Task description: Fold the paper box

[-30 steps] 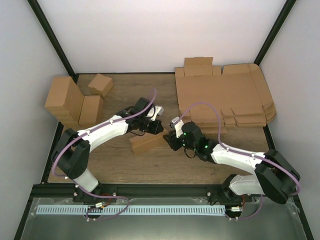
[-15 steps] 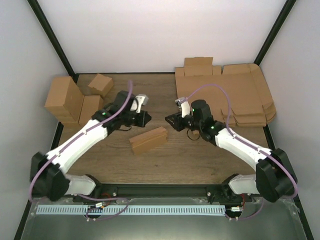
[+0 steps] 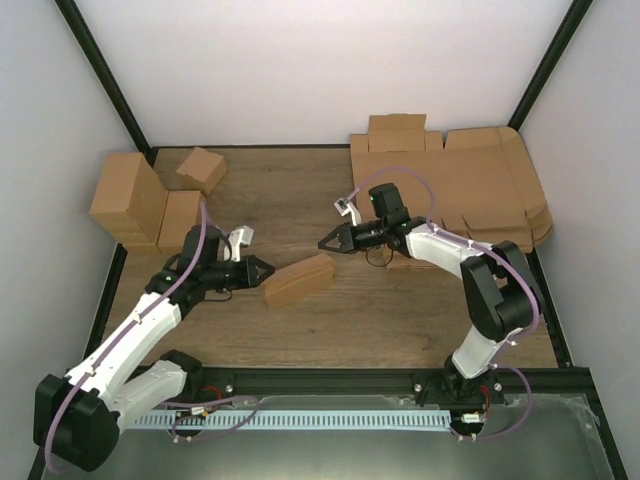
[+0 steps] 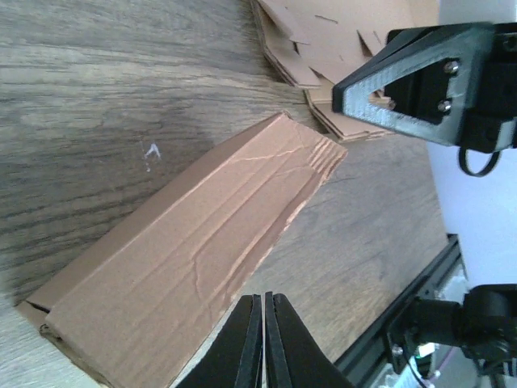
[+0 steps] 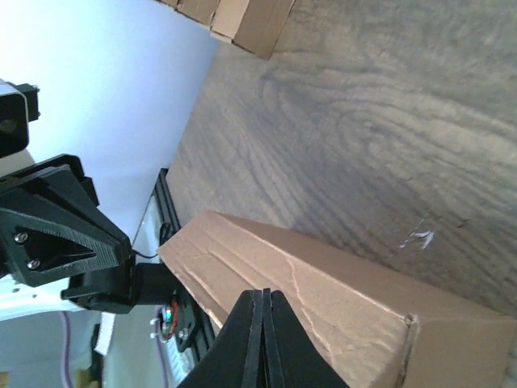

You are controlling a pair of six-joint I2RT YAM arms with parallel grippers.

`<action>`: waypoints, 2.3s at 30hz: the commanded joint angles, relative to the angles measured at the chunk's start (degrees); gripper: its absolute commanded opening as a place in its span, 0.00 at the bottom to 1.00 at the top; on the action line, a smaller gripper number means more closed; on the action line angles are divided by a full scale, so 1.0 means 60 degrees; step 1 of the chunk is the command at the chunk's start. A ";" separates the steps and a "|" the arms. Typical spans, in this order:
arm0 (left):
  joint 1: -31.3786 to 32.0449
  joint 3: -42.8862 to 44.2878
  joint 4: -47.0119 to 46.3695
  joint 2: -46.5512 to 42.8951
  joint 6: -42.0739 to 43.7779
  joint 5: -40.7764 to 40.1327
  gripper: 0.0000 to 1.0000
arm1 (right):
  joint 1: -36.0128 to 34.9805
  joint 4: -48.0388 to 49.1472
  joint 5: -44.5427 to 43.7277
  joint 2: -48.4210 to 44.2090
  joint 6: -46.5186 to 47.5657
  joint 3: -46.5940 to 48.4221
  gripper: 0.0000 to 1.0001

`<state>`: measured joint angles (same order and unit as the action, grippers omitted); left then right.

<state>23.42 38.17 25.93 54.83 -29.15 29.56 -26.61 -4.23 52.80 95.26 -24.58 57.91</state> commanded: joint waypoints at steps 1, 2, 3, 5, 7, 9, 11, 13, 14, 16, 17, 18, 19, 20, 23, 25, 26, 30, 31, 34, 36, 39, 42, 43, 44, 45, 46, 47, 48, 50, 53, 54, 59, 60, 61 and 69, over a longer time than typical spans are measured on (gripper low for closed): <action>-0.0356 -0.0395 -0.1457 -0.0220 -0.0577 0.1571 0.04 | -0.0032 0.0278 0.1295 0.0265 -0.0355 0.0414 0.01; -0.0426 -0.0502 -0.1622 -0.0230 -0.0652 0.1712 0.04 | -0.0040 0.0254 0.1389 0.0375 -0.0384 0.0432 0.01; -0.0511 -0.0622 -0.1767 -0.0233 -0.0729 0.1881 0.04 | -0.0065 0.0196 0.1481 0.0482 -0.0355 0.0471 0.01; -0.0707 -0.0855 -0.2015 -0.0245 -0.0833 0.2248 0.04 | -0.0143 0.0182 0.1570 0.0650 -0.0266 0.0440 0.01; -0.0879 -0.1070 -0.2152 -0.0313 -0.0861 0.2419 0.04 | -0.0181 0.0398 0.1596 0.0702 -0.0344 0.0283 0.01; -0.1119 -0.1367 -0.2396 -0.0340 -0.0925 0.2672 0.04 | -0.0175 0.0595 0.1628 0.0799 -0.0424 0.0196 0.01; -0.1435 -0.1674 -0.2688 -0.0241 -0.0935 0.3001 0.04 | -0.0179 0.0651 0.1651 0.0965 -0.0452 0.0226 0.01; -0.1676 -0.1854 -0.2922 -0.0127 -0.0918 0.3339 0.04 | -0.0179 0.0656 0.1709 0.1086 -0.0439 0.0344 0.01; -0.1752 -0.1887 -0.2969 -0.0136 -0.0889 0.3414 0.04 | -0.0179 0.0613 0.1697 0.1113 -0.0411 0.0449 0.01; -0.1850 -0.1919 -0.2944 -0.0252 -0.0870 0.3413 0.04 | -0.0179 0.0504 0.1696 0.1188 -0.0365 0.0599 0.01; -0.1891 -0.1943 -0.2956 -0.0291 -0.0890 0.3427 0.04 | -0.0179 0.0488 0.1730 0.1236 -0.0358 0.0638 0.01; -0.1932 -0.1996 -0.2991 -0.0303 -0.0918 0.3456 0.04 | -0.0179 0.0489 0.1777 0.1297 -0.0361 0.0634 0.01; -0.1960 -0.2087 -0.3026 -0.0305 -0.0938 0.3478 0.04 | -0.0179 0.0513 0.1814 0.1348 -0.0341 0.0601 0.01; -0.1981 -0.2133 -0.3084 -0.0294 -0.0953 0.3501 0.04 | -0.0190 0.0551 0.1833 0.1395 -0.0331 0.0547 0.01; -0.1984 -0.2517 -0.3355 -0.0248 -0.1075 0.3567 0.04 | -0.0208 0.0818 0.1857 0.1466 -0.0350 0.0178 0.01; -0.1992 -0.2774 -0.3529 -0.0196 -0.1128 0.3532 0.04 | -0.0221 0.1093 0.1861 0.1502 -0.0439 -0.0122 0.01; -0.1995 -0.2927 -0.3634 -0.0134 -0.1160 0.3508 0.04 | -0.0216 0.1220 0.1863 0.1523 -0.0482 -0.0263 0.01; -0.1999 -0.3577 -0.4422 -0.0028 -0.1562 0.3473 0.04 | -0.0224 0.1687 0.1808 0.1559 -0.0664 -0.0720 0.01; -0.1999 -0.3672 -0.4520 -0.0027 -0.1685 0.3440 0.04 | -0.0223 0.1736 0.1806 0.1560 -0.0677 -0.0770 0.01; -0.1992 -0.3637 -0.4401 -0.0218 -0.1727 0.3373 0.04 | -0.0221 0.1723 0.1799 0.1483 -0.0687 -0.0741 0.01; -0.1997 -0.3316 -0.4040 -0.0417 -0.1597 0.3276 0.04 | -0.0231 0.1573 0.1745 0.1350 -0.0646 -0.0604 0.01; -0.1999 -0.2663 -0.3526 -0.0551 -0.1426 0.3244 0.04 | -0.0222 0.1225 0.1609 0.1111 -0.0565 -0.0297 0.01; -0.2066 -0.2120 -0.3491 -0.0454 -0.1476 0.3369 0.04 | -0.0223 0.0937 0.1440 0.0859 -0.0508 -0.0044 0.01; -0.2147 -0.1981 -0.3523 -0.0377 -0.1484 0.3432 0.04 | -0.0225 0.0875 0.1354 0.0770 -0.0513 -0.0019 0.01; -0.2263 -0.1832 -0.3554 -0.0279 -0.1467 0.3514 0.04 | -0.0221 0.0827 0.1285 0.0676 -0.0515 -0.0014 0.01; -0.2419 -0.1676 -0.3561 -0.0072 -0.1373 0.3603 0.04 | -0.0223 0.0823 0.1243 0.0549 -0.0538 -0.0044 0.01; -0.2548 -0.1519 -0.3548 0.0107 -0.1281 0.3687 0.04 | -0.0223 0.0842 0.1229 0.0467 -0.0586 -0.0101 0.01; -0.2668 -0.1355 -0.3546 0.0307 -0.1156 0.3793 0.04 | -0.0223 0.0867 0.1221 0.0378 -0.0633 -0.0158 0.01; -0.2749 -0.1208 -0.3546 0.0548 -0.1034 0.3883 0.04 | -0.0229 0.0927 0.1233 0.0283 -0.0686 -0.0234 0.01; -0.2856 -0.0919 -0.3546 0.1015 -0.0803 0.4022 0.04 | -0.0237 0.1045 0.1224 0.0101 -0.0798 -0.0425 0.01; -0.2907 -0.0702 -0.3661 0.1695 -0.0522 0.4204 0.04 | -0.0251 0.1322 0.1207 -0.0138 -0.1067 -0.0764 0.01; -0.2907 -0.0689 -0.3712 0.1853 -0.0456 0.4282 0.04 | -0.0283 0.1449 0.1213 -0.0195 -0.1163 -0.0880 0.01; -0.2900 -0.0855 -0.3662 0.2195 -0.0033 0.4301 0.04 | -0.0624 0.2274 0.1020 -0.0359 -0.1703 -0.1599 0.01; -0.2906 -0.0933 -0.3701 0.2210 -0.0016 0.4259 0.04 | -0.0674 0.2446 0.0981 -0.0318 -0.1792 -0.1727 0.01; -0.2907 -0.1027 -0.3761 0.2234 -0.0020 0.4247 0.04 | -0.0721 0.2587 0.0967 -0.0232 -0.1862 -0.1837 0.01; -0.2907 -0.2077 -0.4544 0.2523 -0.0375 0.4003 0.04 | -0.0815 0.3328 0.0531 0.0031 -0.2105 -0.2601 0.01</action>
<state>6.28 28.62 2.33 69.08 -31.35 53.84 -31.29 12.43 58.39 94.21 -35.92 43.77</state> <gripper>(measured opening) 0.037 0.011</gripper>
